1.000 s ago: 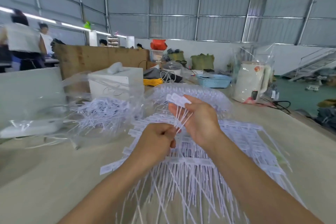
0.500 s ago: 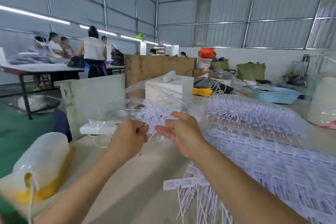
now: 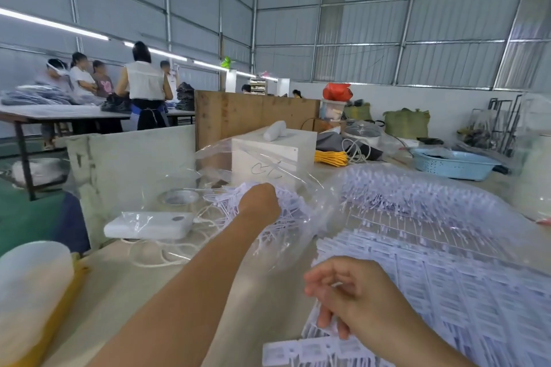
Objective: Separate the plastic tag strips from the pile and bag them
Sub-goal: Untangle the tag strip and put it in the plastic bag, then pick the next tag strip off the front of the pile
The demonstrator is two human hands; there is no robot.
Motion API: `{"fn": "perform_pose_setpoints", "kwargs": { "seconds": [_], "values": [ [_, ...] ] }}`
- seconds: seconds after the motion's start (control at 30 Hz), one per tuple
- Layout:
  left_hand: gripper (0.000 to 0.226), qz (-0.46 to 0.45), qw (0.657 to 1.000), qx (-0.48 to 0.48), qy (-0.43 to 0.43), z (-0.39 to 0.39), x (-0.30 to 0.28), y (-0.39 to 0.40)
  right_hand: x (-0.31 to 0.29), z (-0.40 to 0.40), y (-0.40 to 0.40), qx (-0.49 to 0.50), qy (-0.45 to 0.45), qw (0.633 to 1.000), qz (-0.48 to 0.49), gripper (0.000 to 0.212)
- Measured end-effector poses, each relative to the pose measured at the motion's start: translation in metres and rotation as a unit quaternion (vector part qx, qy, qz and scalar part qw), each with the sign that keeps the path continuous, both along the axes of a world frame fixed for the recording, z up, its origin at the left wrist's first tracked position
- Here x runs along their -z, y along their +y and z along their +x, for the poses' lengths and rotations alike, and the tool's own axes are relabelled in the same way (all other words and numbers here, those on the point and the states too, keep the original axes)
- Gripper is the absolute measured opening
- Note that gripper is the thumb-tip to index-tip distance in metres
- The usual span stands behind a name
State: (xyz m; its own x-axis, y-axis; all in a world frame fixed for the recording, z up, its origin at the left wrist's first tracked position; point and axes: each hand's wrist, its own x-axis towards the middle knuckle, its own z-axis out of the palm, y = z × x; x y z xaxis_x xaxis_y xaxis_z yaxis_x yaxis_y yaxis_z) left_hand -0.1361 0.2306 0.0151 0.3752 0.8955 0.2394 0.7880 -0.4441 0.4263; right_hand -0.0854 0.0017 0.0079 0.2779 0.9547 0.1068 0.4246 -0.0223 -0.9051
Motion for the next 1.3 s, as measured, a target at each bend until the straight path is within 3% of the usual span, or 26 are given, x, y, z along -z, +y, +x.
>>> {"fn": "perform_pose_setpoints", "kwargs": {
  "seconds": [0.1, 0.27, 0.4, 0.5, 0.6, 0.7, 0.87, 1.03, 1.1, 1.2, 1.3],
  "values": [
    [0.023, 0.052, 0.992, -0.037, 0.109, 0.004, 0.011, -0.001, 0.005, 0.010, -0.006, 0.012, -0.006, 1.000, -0.001, 0.013],
    [0.033, 0.062, 0.982, -0.041, 0.175, -0.005, -0.008, -0.024, 0.007, 0.018, -0.011, 0.018, 0.021, 0.999, 0.016, 0.018],
    [0.036, 0.166, 0.975, -0.049, 0.140, -0.028, -0.046, -0.068, 0.004, 0.031, -0.017, 0.039, -0.033, 0.998, 0.033, 0.026],
    [0.036, 0.213, 0.976, 0.039, 0.021, -0.036, -0.061, -0.116, 0.002, 0.051, -0.028, 0.060, -0.102, 0.992, 0.037, 0.023],
    [0.023, 0.131, 0.968, 0.208, -0.054, -0.030, -0.055, -0.170, 0.003, 0.070, -0.046, 0.076, -0.159, 0.984, 0.020, 0.017],
    [0.020, 0.034, 0.953, 0.300, 0.004, -0.015, -0.033, -0.200, 0.008, 0.081, -0.063, 0.078, -0.203, 0.976, -0.002, 0.014],
    [0.029, -0.030, 0.941, 0.313, 0.126, -0.003, 0.000, -0.212, 0.015, 0.089, -0.086, 0.068, -0.179, 0.981, -0.015, 0.016],
    [0.020, -0.064, 0.943, 0.317, 0.079, 0.005, 0.002, -0.216, 0.016, 0.097, -0.105, 0.095, -0.202, 0.975, 0.002, 0.012],
    [0.022, -0.075, 0.939, 0.329, 0.057, 0.011, -0.003, -0.219, 0.012, 0.106, -0.115, 0.125, -0.166, 0.978, 0.030, 0.017],
    [0.024, -0.082, 0.931, 0.356, -0.001, 0.024, -0.013, -0.227, 0.006, 0.118, -0.133, 0.092, -0.004, 0.994, 0.064, 0.007],
    [0.018, -0.034, 0.926, 0.377, 0.018, 0.040, -0.027, -0.238, 0.012, 0.118, -0.140, 0.013, 0.121, 0.991, 0.055, 0.028]
  ]
}}
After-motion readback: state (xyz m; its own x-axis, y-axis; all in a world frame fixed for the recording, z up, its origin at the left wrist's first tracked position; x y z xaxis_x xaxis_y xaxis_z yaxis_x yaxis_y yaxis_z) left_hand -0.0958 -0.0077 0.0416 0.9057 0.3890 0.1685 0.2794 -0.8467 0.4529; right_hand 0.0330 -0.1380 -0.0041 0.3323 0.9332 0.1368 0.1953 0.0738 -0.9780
